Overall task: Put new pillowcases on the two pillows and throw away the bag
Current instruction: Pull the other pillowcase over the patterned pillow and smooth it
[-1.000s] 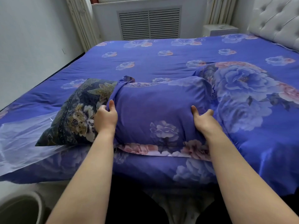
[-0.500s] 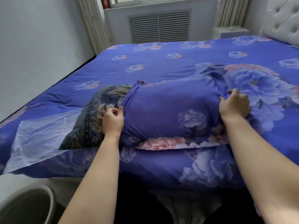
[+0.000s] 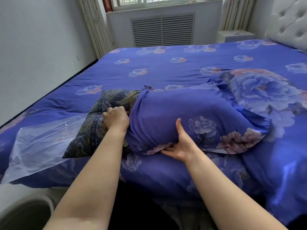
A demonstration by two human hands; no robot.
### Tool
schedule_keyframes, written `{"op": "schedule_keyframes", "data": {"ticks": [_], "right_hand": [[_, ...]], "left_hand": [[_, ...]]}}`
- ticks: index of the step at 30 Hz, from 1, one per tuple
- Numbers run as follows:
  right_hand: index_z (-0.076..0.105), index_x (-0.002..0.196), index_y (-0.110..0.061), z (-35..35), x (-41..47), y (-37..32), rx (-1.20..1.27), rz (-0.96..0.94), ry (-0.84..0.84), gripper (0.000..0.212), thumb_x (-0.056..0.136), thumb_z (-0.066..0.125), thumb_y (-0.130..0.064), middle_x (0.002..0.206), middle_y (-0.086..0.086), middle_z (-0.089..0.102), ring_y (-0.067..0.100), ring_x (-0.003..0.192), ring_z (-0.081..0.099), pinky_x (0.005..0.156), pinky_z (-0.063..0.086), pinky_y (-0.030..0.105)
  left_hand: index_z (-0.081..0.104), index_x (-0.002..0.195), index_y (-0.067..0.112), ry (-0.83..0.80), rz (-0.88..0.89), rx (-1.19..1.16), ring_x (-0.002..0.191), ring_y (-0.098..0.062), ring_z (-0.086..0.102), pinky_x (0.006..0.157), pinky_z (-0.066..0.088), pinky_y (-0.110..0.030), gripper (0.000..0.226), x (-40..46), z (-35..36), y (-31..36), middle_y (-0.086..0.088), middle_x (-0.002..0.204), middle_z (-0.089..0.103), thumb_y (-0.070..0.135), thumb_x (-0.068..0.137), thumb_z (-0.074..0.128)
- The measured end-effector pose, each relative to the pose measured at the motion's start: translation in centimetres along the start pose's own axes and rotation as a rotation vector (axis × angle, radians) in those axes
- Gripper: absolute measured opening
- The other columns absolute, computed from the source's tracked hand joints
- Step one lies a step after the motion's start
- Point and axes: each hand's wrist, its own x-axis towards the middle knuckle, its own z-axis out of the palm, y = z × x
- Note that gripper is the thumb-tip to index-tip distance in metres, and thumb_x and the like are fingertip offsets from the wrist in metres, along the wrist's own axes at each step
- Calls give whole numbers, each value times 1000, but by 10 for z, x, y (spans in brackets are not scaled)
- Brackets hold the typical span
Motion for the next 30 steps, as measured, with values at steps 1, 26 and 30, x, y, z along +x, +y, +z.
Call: {"op": "schedule_keyframes", "data": {"ticks": [1, 26, 30], "right_hand": [[41, 134, -13, 7, 4, -1, 87, -24, 23, 92, 67, 63, -72, 126, 13, 52, 33, 114, 54, 71, 53, 45], [44, 134, -10, 1, 31, -121, -1170, -627, 153, 88, 70, 70, -64, 127, 3, 52, 16, 117, 50, 104, 38, 34], [20, 147, -15, 6, 33, -104, -1536, -622, 336, 93, 76, 65, -53, 151, 13, 27, 31, 138, 28, 112, 27, 42]], "left_hand": [[63, 108, 10, -16, 25, -2, 110, -34, 52, 91, 37, -43, 27, 0, 1, 4, -13, 111, 64, 24, 95, 44], [56, 109, 11, -29, 206, -433, 117, -36, 46, 97, 33, -40, 26, -36, -35, 107, -17, 119, 55, 30, 94, 46], [34, 134, 13, -188, -6, -260, 131, -40, 29, 105, 26, -53, 61, -12, -23, 69, -17, 140, 32, 54, 90, 42]]}}
